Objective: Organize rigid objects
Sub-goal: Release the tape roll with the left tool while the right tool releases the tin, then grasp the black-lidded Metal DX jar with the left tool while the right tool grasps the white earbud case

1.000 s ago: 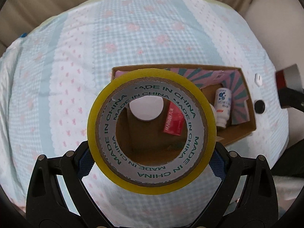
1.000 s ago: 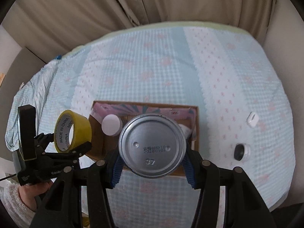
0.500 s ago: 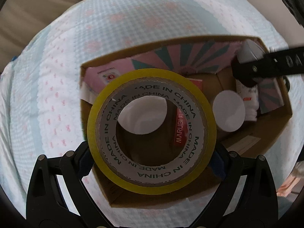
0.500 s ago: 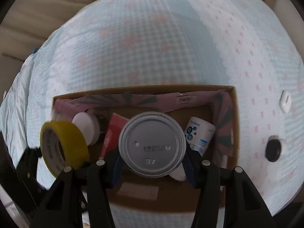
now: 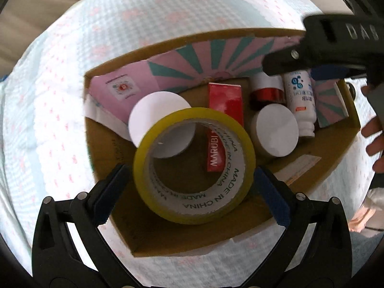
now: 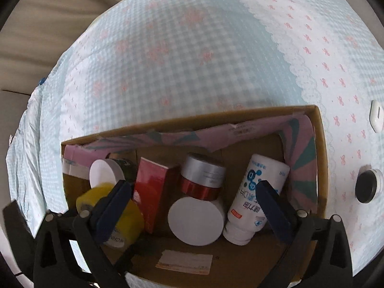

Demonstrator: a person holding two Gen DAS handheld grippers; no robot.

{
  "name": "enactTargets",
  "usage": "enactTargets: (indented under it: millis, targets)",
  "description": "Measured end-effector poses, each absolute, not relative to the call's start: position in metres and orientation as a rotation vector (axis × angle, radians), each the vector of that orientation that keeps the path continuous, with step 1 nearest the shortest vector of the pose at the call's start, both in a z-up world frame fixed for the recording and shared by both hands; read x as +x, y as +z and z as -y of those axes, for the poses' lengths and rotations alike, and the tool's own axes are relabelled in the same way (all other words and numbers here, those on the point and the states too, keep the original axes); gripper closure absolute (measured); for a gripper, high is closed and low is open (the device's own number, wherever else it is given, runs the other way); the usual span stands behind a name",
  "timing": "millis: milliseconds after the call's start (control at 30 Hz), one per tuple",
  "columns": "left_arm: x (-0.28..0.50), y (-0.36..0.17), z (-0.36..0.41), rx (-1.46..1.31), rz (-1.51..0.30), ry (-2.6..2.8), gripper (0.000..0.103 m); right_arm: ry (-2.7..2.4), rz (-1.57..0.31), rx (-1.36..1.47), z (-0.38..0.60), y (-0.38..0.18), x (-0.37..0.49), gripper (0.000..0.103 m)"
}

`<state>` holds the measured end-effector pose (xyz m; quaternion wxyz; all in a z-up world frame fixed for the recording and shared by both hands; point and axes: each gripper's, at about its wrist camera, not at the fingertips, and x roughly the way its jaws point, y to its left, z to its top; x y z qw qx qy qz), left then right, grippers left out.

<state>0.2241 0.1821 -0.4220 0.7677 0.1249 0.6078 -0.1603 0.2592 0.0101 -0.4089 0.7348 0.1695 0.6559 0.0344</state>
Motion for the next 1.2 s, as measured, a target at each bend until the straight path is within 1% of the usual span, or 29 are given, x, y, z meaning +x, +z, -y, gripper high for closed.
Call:
enactTargets:
  millis: [267, 533, 633, 833, 1033, 1200]
  targets:
    - [0.214, -0.404, -0.194, 0.217, -1.296, -0.301, 0.000, 0.072, -1.405, 0.354, -0.007, -0.393, 0.247, 0.000]
    - [0.193, -0.366, -0.199, 0.193, -1.243, -0.256, 0.000, 0.086, -1.337, 0.325, -0.007, -0.361, 0.228, 0.000]
    - [0.188, -0.348, -0.201, 0.218, -1.246, -0.211, 0.000, 0.091, -1.310, 0.319, -0.006, -0.342, 0.213, 0.000]
    - [0.179, -0.295, -0.196, 0.165, -1.168, -0.194, 0.000, 0.073, -1.249, 0.314, 0.008, -0.296, 0.179, 0.000]
    - [0.166, -0.250, -0.163, 0.174, -1.072, -0.204, 0.000, 0.038, -1.191, 0.258, 0.038, -0.249, 0.149, 0.000]
    - [0.156, -0.224, -0.131, 0.161, -1.029, -0.237, 0.000, 0.013, -1.123, 0.173, 0.076, -0.214, 0.127, 0.000]
